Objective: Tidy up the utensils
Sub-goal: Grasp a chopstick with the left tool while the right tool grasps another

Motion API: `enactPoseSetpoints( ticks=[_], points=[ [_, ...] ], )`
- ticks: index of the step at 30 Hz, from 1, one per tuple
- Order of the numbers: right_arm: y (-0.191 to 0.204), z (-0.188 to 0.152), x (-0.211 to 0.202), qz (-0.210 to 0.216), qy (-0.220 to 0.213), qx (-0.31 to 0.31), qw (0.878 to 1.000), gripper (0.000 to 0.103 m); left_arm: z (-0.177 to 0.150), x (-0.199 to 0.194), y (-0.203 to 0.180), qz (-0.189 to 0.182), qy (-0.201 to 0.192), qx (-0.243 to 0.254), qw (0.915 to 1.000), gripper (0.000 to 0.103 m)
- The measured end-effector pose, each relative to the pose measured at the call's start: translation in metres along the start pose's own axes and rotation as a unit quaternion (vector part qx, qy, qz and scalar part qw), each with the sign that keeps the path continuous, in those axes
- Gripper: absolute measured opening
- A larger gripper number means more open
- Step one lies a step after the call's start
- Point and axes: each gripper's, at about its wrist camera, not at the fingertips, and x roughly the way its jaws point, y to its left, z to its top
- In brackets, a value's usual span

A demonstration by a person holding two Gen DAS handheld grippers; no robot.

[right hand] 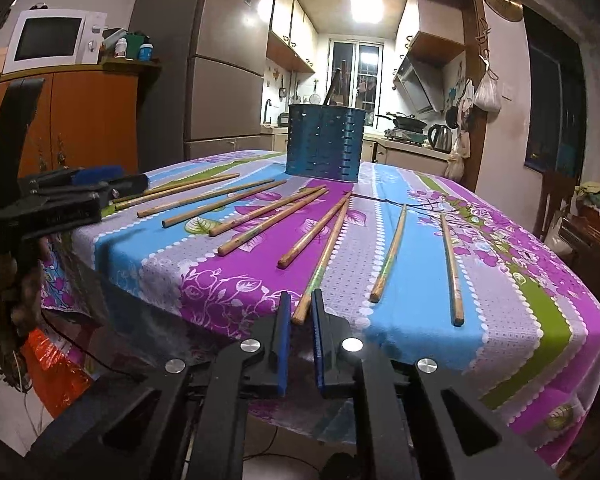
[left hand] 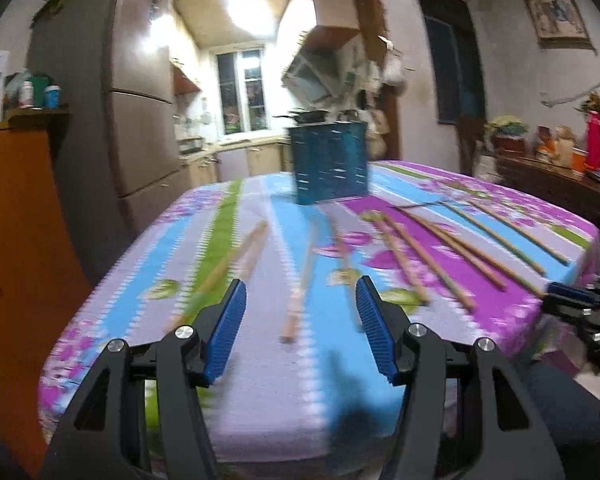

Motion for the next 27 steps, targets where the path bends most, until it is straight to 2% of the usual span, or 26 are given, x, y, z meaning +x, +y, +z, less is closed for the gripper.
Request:
enactPoseSetpoints(
  ticks=[3,7,9,11,13,15,22,27],
  points=[
    [-0.005,0.005,-0.005,-0.004,-0.010,0.005,1.000,0.010,-0.004,0.005,0.034,0.047,0.013,-0.013,0.9988,0.055],
    [-0.015,0.010,-0.009,-0.012,-0.016,0.014,1.000,0.009,-0.012,0.016,0.068,0.074,0.040,-0.017,0.9963,0.055],
    [-0.017,0.013,-0.011,-0.015,-0.020,0.014,1.000,0.009,-0.014,0.023,0.075,0.069,0.052,-0.012,0.9962,0.054],
    [-0.019,0.015,-0.013,-0.017,-0.024,0.013,0.999,0.009,-0.016,0.030,0.081,0.062,0.061,-0.016,0.9961,0.046],
    [-0.019,0.017,-0.013,-0.019,-0.026,0.010,0.999,0.009,-0.018,0.036,0.088,0.056,0.068,-0.025,0.9958,0.033],
    [-0.019,0.019,-0.014,-0.019,-0.027,0.009,0.999,0.009,-0.021,0.041,0.088,0.047,0.078,-0.022,0.9956,0.026],
    [-0.019,0.022,-0.012,-0.019,-0.028,0.007,0.999,0.009,-0.020,0.052,0.088,0.031,0.083,-0.003,0.9961,0.024],
    [-0.021,0.021,-0.011,-0.021,-0.025,0.013,0.999,0.009,-0.023,0.051,0.085,0.019,0.073,-0.001,0.9972,0.009]
  ],
)
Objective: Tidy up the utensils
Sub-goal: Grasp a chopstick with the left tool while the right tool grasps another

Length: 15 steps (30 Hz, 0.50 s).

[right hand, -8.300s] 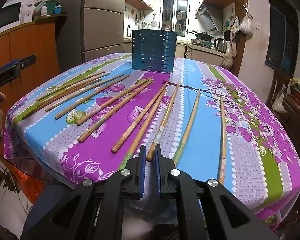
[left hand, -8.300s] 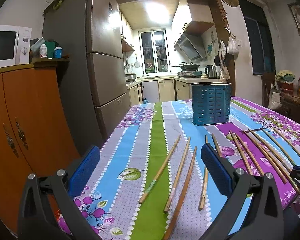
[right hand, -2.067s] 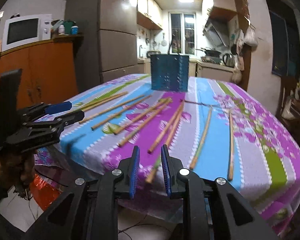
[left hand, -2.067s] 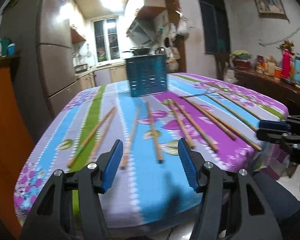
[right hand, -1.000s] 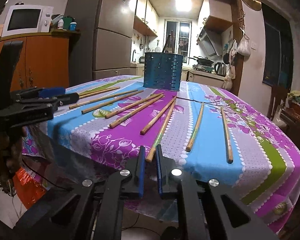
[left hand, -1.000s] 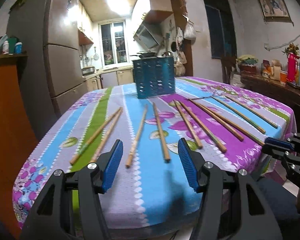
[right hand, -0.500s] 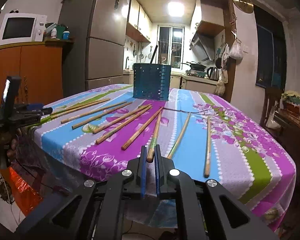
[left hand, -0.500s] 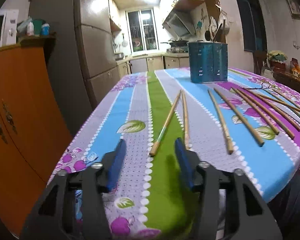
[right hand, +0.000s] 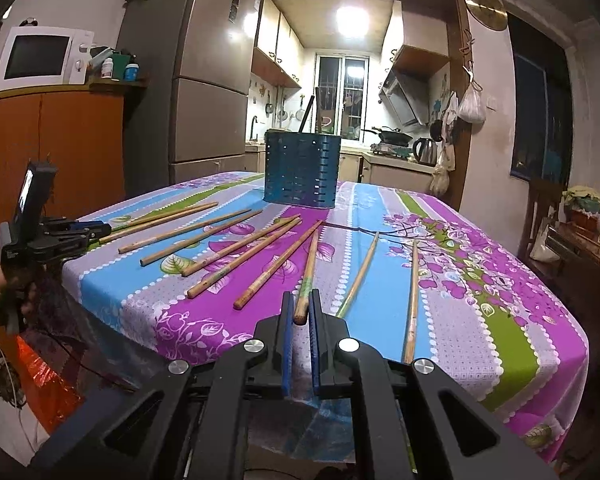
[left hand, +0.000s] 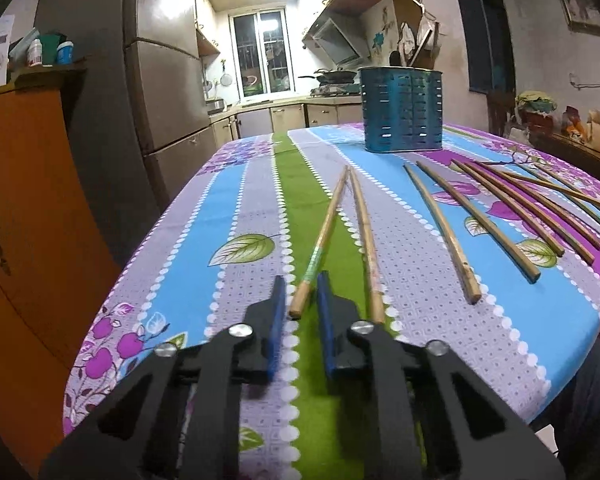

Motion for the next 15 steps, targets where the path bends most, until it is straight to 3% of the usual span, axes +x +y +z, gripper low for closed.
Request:
enactPoseSetpoints(
  ticks=[9,15],
  points=[
    [-0.008,0.013,-0.010,-0.011,-0.018,-0.001,1.000,0.008,0.006,-0.008,-0.002,0.009,-0.015,-0.008,0.9998,0.005],
    [-0.014,0.036,-0.024,-0.019,-0.050,-0.014,0.998,0.008,0.039,-0.041,0.000,0.005,-0.063,-0.007,0.9979,0.005]
  ],
)
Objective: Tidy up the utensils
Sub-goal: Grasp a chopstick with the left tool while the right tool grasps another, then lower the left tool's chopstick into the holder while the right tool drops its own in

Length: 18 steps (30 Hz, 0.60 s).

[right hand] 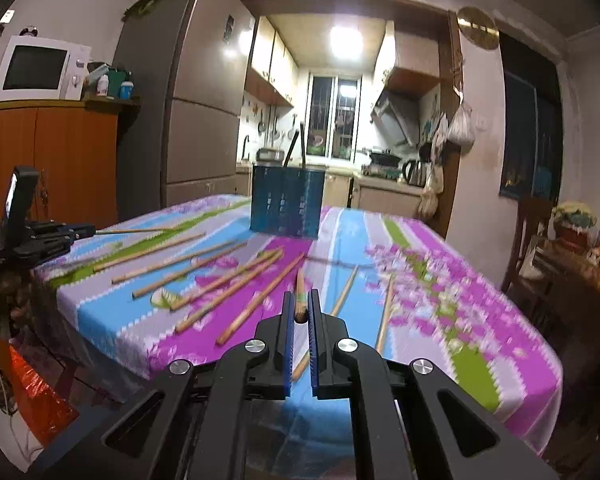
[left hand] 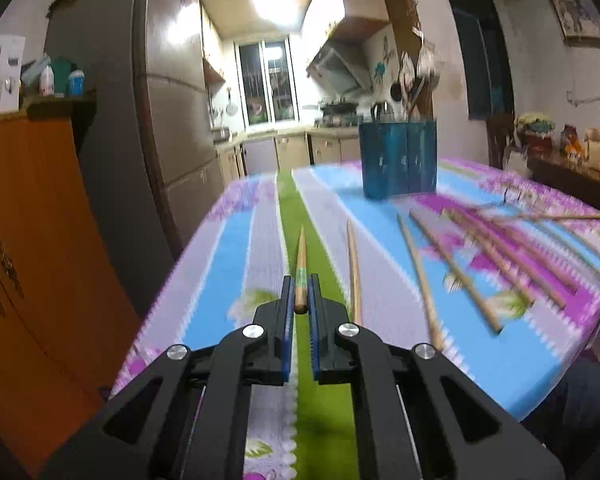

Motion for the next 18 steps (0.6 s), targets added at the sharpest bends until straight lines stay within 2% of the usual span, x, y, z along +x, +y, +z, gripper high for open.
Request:
enactPoseSetpoints(
  ticks=[9,15,18],
  points=[
    [-0.022,0.067,0.004,0.027,-0.051,-0.010,0.998,0.008,0.068,-0.017,-0.005,-0.014,-0.082,0.003,0.9966,0.005],
    [-0.049,0.107,0.036,0.059,-0.044,0.008,0.997,0.008,0.111,-0.008,-0.010,-0.029,-0.110,0.000,0.9935,0.005],
    [-0.057,0.120,0.048,0.069,-0.039,0.012,0.997,0.008,0.128,-0.001,-0.012,-0.035,-0.112,-0.006,0.9930,0.005]
  ],
)
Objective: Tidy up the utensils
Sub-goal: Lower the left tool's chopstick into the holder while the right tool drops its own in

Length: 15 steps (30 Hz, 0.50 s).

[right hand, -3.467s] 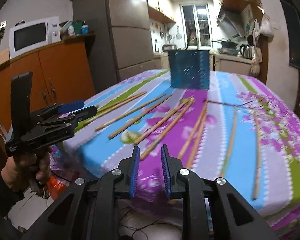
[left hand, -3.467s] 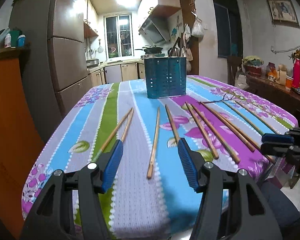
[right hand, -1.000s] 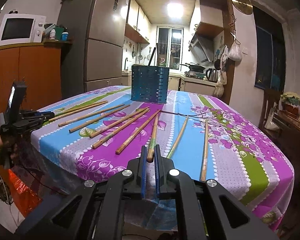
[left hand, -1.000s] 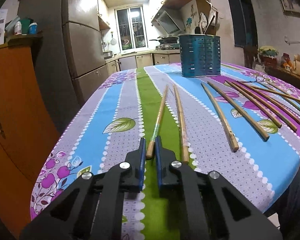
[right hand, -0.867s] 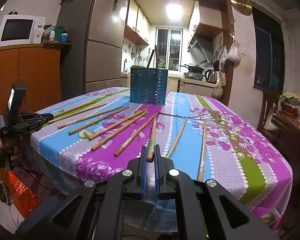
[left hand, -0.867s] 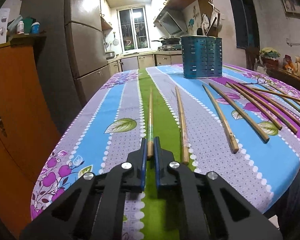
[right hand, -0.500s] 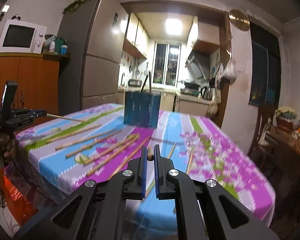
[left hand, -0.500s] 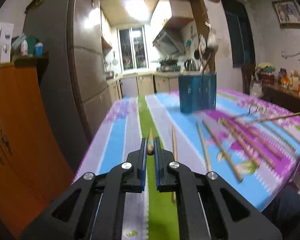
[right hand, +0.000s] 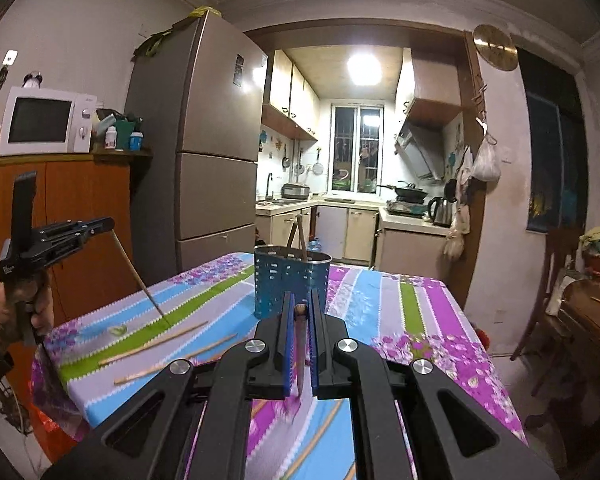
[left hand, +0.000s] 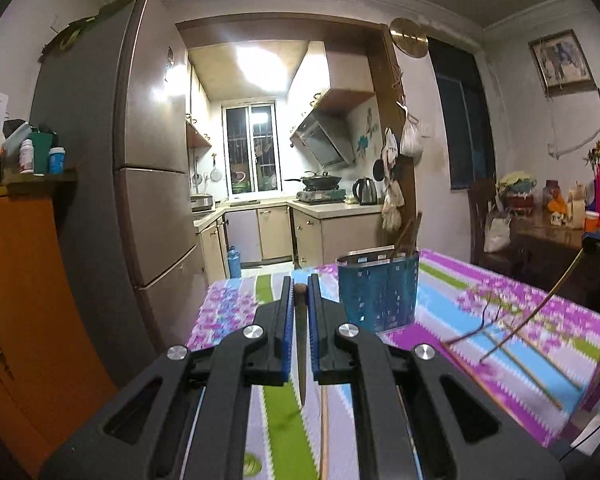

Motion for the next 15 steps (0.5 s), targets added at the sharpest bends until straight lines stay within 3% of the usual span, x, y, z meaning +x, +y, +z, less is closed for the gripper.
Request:
enactPoseSetpoints(
  ticks=[15],
  points=[
    [-0.026,0.094,0.063,0.043,0.034,-0.006,0.998,0.008,0.077,0.020,-0.019,-0.024,-0.007,0.018,0.9995,0.005]
  ],
)
